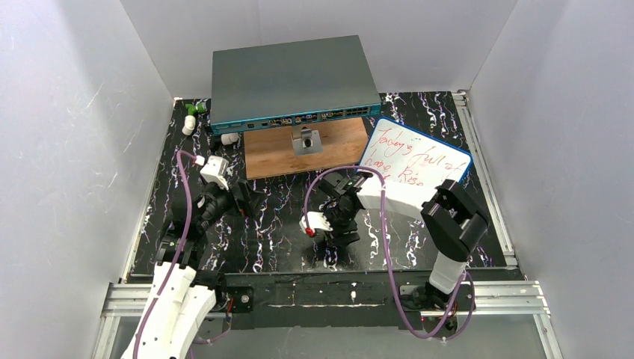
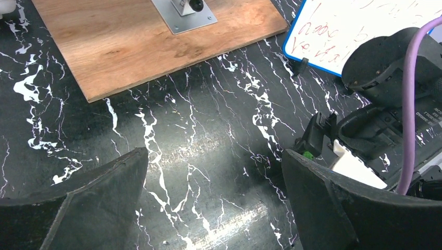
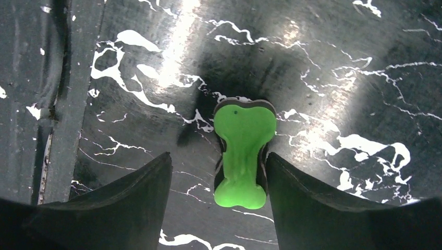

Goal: Erase the whiteboard
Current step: Place the whiteboard eraser at the center of the board, then pick up the whiteboard eraser from the center of the board.

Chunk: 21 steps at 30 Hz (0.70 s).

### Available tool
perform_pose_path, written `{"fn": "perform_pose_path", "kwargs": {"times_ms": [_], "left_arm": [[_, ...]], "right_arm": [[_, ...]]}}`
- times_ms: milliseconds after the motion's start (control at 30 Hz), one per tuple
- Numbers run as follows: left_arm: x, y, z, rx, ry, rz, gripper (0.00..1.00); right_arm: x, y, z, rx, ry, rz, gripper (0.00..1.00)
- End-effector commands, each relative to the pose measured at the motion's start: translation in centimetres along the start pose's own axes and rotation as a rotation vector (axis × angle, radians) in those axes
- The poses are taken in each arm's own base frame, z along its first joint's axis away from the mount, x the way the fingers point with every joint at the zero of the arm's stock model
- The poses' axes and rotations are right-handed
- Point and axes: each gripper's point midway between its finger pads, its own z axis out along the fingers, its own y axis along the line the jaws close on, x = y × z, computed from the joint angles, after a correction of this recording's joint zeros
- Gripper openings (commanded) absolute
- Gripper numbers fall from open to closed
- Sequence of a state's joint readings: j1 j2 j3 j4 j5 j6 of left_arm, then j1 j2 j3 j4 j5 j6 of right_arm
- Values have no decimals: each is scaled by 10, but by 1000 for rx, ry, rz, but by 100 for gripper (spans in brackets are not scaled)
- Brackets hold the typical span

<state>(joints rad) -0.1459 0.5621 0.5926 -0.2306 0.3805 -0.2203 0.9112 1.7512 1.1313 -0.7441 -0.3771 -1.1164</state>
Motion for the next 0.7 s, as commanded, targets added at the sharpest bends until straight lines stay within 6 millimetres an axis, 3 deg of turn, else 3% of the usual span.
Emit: {"fn": "perform_pose_path", "kwargs": {"times_ms": [0, 100, 267, 400, 567, 667], "left_arm": [[-16, -12, -2, 58, -39, 32, 99], [-15, -18, -1, 94, -33, 31, 99], [-10, -42, 5, 221, 7, -57, 100], [31, -91, 23, 277, 227, -112, 99], [94, -150, 47, 249, 392, 175, 99], [112, -155, 70, 198, 483, 329, 99]], "right_arm": [[-13, -13, -17, 75, -42, 71, 74], [-23, -11, -43, 95, -117, 121, 75], [-23, 3, -103, 145, -308, 251, 76], [-10, 29, -146, 206, -473, 364, 78], [30, 38, -179, 451, -623, 541, 91], [47, 47, -184, 534, -655, 627, 96]]}}
